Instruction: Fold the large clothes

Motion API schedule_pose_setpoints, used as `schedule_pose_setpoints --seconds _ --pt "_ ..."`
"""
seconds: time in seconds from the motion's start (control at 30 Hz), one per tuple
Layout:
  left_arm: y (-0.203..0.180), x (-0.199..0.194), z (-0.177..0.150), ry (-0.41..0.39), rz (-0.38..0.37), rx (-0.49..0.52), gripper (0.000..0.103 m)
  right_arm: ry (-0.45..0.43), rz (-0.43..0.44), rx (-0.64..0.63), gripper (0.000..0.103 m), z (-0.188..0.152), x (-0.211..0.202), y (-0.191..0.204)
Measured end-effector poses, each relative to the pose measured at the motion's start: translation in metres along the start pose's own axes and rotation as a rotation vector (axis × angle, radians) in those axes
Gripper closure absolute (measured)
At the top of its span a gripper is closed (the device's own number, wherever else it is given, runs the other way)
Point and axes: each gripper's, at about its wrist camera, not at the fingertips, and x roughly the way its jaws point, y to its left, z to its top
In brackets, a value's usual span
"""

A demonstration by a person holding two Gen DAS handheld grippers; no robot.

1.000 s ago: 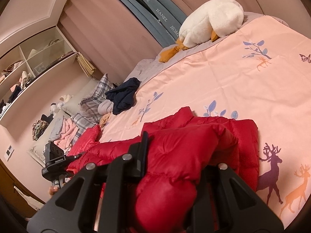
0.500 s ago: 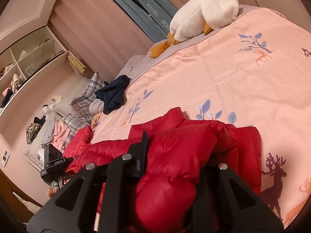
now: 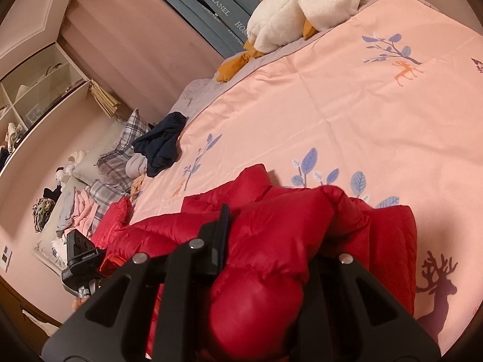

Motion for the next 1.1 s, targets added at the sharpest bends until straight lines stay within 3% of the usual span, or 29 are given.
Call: schedule_pose_setpoints --seconds 1.1 --pt "0.007 0.026 0.014 0.036 0.040 -0.036 0.083 0.049 -0.028 0.105 0.085 0.014 0.028 -0.020"
